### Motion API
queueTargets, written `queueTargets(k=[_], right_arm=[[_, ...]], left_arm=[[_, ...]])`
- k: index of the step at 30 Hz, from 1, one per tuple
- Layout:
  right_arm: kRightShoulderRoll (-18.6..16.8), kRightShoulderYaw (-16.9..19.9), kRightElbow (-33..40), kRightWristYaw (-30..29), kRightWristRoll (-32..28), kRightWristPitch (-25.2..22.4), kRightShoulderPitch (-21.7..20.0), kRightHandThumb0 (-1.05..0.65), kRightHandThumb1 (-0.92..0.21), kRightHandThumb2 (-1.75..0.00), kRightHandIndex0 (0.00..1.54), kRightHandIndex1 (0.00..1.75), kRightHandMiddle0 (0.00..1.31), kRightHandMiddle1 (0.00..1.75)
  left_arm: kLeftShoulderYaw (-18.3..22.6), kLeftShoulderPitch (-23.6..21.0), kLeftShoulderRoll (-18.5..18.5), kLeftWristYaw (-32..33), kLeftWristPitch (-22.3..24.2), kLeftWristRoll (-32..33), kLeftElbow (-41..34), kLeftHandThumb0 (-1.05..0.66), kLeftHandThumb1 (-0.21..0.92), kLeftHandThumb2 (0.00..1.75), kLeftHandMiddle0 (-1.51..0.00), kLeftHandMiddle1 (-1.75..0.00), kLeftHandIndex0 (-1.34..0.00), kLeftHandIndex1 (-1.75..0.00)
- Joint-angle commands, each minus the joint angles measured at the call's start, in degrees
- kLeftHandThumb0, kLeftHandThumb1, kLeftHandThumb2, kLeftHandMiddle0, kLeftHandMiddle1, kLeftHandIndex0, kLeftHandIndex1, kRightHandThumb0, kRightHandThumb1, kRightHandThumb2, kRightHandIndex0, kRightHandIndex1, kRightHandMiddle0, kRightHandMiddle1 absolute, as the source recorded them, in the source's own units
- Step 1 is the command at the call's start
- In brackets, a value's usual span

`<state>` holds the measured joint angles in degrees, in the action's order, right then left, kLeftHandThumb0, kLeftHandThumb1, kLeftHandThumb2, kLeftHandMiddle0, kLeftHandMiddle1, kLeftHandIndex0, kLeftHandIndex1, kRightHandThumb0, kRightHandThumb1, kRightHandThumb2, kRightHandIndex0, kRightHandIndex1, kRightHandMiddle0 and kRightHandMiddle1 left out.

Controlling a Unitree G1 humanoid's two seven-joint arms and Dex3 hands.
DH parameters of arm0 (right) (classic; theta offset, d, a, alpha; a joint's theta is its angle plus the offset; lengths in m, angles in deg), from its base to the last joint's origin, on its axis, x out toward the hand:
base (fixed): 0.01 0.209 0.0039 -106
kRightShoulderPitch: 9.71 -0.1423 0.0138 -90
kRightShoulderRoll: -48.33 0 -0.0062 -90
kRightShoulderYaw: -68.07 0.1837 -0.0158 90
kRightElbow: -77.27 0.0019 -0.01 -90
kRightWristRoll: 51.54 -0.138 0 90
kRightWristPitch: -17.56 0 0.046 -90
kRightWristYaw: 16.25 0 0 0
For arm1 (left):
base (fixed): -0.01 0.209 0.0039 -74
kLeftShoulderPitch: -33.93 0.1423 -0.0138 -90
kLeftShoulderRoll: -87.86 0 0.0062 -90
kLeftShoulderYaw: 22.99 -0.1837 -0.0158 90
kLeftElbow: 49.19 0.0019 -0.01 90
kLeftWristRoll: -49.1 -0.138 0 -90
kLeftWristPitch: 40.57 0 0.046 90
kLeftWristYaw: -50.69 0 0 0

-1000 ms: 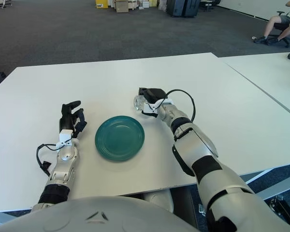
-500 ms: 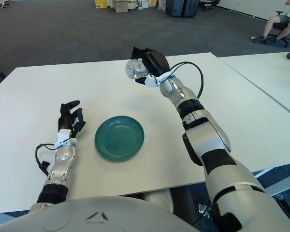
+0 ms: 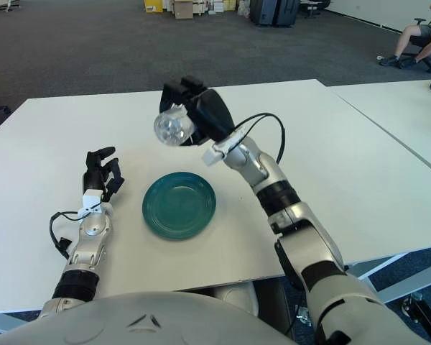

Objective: Put the bottle into the plate.

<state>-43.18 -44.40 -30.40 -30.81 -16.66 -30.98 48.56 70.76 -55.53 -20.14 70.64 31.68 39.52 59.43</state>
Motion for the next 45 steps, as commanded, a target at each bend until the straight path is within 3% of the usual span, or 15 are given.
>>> queueTargets(k=[1,6,13,18,30,38,45], right_arm=[[1.0,0.1,4.4,2.8,-0.9,1.5,0.1,0.00,0.00,-1.65,0.86,1.68,0.62,1.75],[1.6,-1.5,5.7,4.6,0.8,6.0,2.1,0.00,-0.01,-1.66,0.84,1.72,0.63,1.75],[4.8,-5.8,8.2,18.2,-6.9,6.8,5.2,0.00,-0.04,-1.64,0.81,1.74,0.60,1.75],[6.2,-6.1,5.6,21.8,-6.8,9.0,6.1,0.00,-0.10,-1.56,0.78,1.71,0.55,1.75],[4.2,-5.8,-4.6,15.9,4.3,14.8,3.1,0.00,-0.14,-1.51,0.77,1.68,0.51,1.75],[3.8,-5.8,-7.8,9.6,11.1,14.9,0.3,0.00,-0.07,-1.57,0.83,1.65,0.57,1.75],[3.7,-6.9,-9.5,8.0,13.8,12.8,-0.5,0.00,-0.05,-1.59,0.85,1.64,0.58,1.75]], left_arm=[[0.0,-1.5,0.4,-0.1,-0.6,-0.1,0.5,-0.63,0.92,0.80,-0.44,-0.49,-0.23,-1.13],[0.0,-1.8,0.3,0.3,-0.2,-0.4,0.7,-0.63,0.92,0.80,-0.43,-0.48,-0.24,-1.13],[0.3,-2.3,-0.1,0.6,-0.4,0.0,1.4,-0.64,0.92,0.81,-0.43,-0.48,-0.24,-1.12],[0.6,-2.7,-0.1,0.9,-1.2,0.3,2.4,-0.62,0.92,0.79,-0.45,-0.49,-0.25,-1.12],[0.6,-2.5,0.6,0.8,-2.2,-0.4,2.8,-0.60,0.92,0.82,-0.46,-0.49,-0.21,-1.11],[0.6,-2.5,0.8,0.7,-1.9,-0.6,3.1,-0.62,0.92,0.84,-0.43,-0.48,-0.18,-1.09],[0.8,-2.8,0.5,0.5,-2.4,0.3,3.7,-0.61,0.92,0.83,-0.42,-0.47,-0.21,-1.10]])
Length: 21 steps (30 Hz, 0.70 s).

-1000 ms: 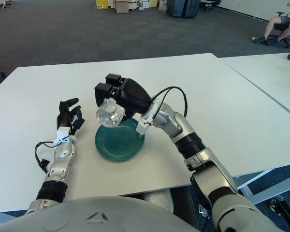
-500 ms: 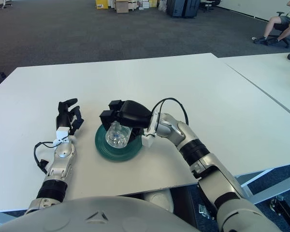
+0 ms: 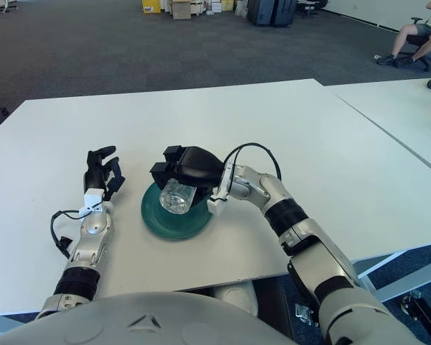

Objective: Put the bottle into the plate.

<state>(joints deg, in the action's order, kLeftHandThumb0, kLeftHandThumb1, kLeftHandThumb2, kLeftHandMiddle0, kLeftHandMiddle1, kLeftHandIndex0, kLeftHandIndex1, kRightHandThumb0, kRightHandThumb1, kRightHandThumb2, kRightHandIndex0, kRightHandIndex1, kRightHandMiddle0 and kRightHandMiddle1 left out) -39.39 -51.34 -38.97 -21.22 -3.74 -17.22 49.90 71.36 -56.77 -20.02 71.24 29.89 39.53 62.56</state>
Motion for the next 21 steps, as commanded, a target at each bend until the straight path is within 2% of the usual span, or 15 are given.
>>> queueTargets(k=[1,10,21], right_arm=[[-0.2,-0.2,-1.3,-2.0,1.3,-1.2,-1.8,0.00,-0.05,-1.59,0.85,1.64,0.58,1.75],[-0.4,-1.8,-3.5,-8.4,6.3,-2.6,-3.0,0.00,-0.06,-1.59,0.84,1.65,0.58,1.75],[-0.5,-3.4,-5.3,-9.8,7.1,-3.6,-4.4,0.00,-0.06,-1.58,0.83,1.65,0.57,1.75]], left_arm=[[0.3,-1.6,0.3,-0.1,-0.6,0.4,0.6,-0.61,0.92,0.82,-0.42,-0.47,-0.21,-1.11],[0.3,-1.4,0.1,0.0,-1.1,0.6,-0.2,-0.60,0.92,0.79,-0.44,-0.46,-0.24,-1.12],[0.1,-1.3,0.1,0.4,-1.0,-0.2,-0.5,-0.59,0.92,0.78,-0.45,-0.46,-0.25,-1.12]])
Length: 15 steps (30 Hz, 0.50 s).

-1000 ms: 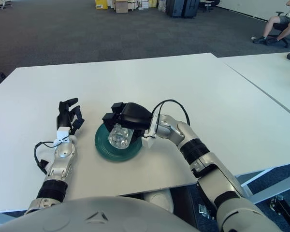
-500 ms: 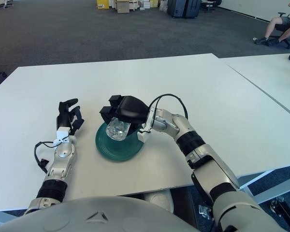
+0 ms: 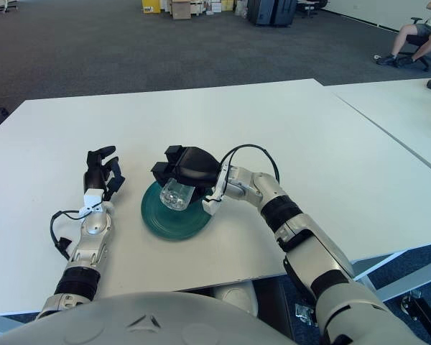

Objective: Put the bottle into the plate.

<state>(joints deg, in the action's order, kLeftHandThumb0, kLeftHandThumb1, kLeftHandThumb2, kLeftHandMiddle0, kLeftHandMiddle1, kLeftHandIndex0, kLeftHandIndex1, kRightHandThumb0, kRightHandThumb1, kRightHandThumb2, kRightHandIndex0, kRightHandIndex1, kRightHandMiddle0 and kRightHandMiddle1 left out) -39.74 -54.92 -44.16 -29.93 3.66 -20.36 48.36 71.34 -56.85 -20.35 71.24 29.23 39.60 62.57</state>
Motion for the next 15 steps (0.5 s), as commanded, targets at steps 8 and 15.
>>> queueTargets(k=[8,15], right_arm=[[-0.2,-0.4,-0.8,-0.8,-0.7,-0.6,-3.6,0.00,-0.09,-1.56,0.81,1.67,0.55,1.75],[0.0,-1.1,-1.1,0.3,-0.9,-0.8,-3.8,0.00,-0.10,-1.55,0.81,1.65,0.55,1.75]], left_arm=[[0.1,-1.4,0.5,0.5,0.0,-0.6,-0.4,-0.61,0.92,0.81,-0.44,-0.45,-0.23,-1.11],[0.2,-1.7,0.4,0.6,0.2,-0.5,-0.4,-0.61,0.92,0.80,-0.44,-0.44,-0.24,-1.12]])
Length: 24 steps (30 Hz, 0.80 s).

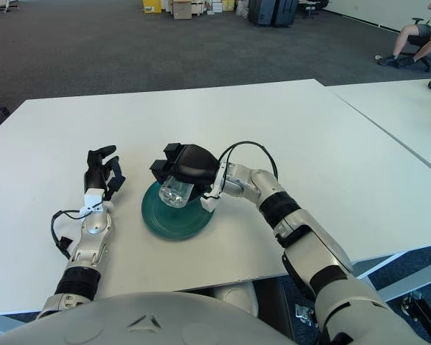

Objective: Put the bottle into the plate.

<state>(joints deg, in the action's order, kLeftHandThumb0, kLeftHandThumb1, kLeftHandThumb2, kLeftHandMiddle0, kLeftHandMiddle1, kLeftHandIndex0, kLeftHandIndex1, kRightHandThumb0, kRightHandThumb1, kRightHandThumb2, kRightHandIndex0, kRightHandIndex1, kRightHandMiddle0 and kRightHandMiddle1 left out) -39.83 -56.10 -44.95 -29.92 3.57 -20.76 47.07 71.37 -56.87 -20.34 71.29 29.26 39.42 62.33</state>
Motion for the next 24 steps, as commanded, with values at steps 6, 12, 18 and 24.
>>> queueTargets(k=[6,12,18,24], right_arm=[[0.4,-0.6,-0.8,1.4,-1.4,-0.1,-1.7,0.00,-0.11,-1.53,0.81,1.64,0.54,1.75],[0.5,-0.9,-1.2,1.7,-1.5,0.2,-1.8,0.00,-0.12,-1.52,0.80,1.64,0.53,1.75],[0.7,-1.6,-1.5,0.9,-0.7,1.0,-1.6,0.00,-0.12,-1.51,0.80,1.63,0.53,1.75],[1.1,-2.1,-0.9,0.3,-0.4,2.0,-1.1,0.00,-0.13,-1.50,0.80,1.63,0.53,1.75]], left_arm=[[0.2,-1.8,0.4,0.4,0.1,-0.1,0.1,-0.61,0.92,0.79,-0.44,-0.44,-0.25,-1.12],[0.1,-1.8,0.3,0.3,-0.2,-0.1,0.1,-0.61,0.92,0.79,-0.46,-0.45,-0.25,-1.12],[0.0,-1.8,0.3,0.5,-0.6,-0.4,0.1,-0.60,0.92,0.79,-0.47,-0.46,-0.24,-1.12],[-0.1,-1.8,0.3,0.7,-0.7,-0.5,0.0,-0.60,0.92,0.79,-0.47,-0.46,-0.24,-1.12]])
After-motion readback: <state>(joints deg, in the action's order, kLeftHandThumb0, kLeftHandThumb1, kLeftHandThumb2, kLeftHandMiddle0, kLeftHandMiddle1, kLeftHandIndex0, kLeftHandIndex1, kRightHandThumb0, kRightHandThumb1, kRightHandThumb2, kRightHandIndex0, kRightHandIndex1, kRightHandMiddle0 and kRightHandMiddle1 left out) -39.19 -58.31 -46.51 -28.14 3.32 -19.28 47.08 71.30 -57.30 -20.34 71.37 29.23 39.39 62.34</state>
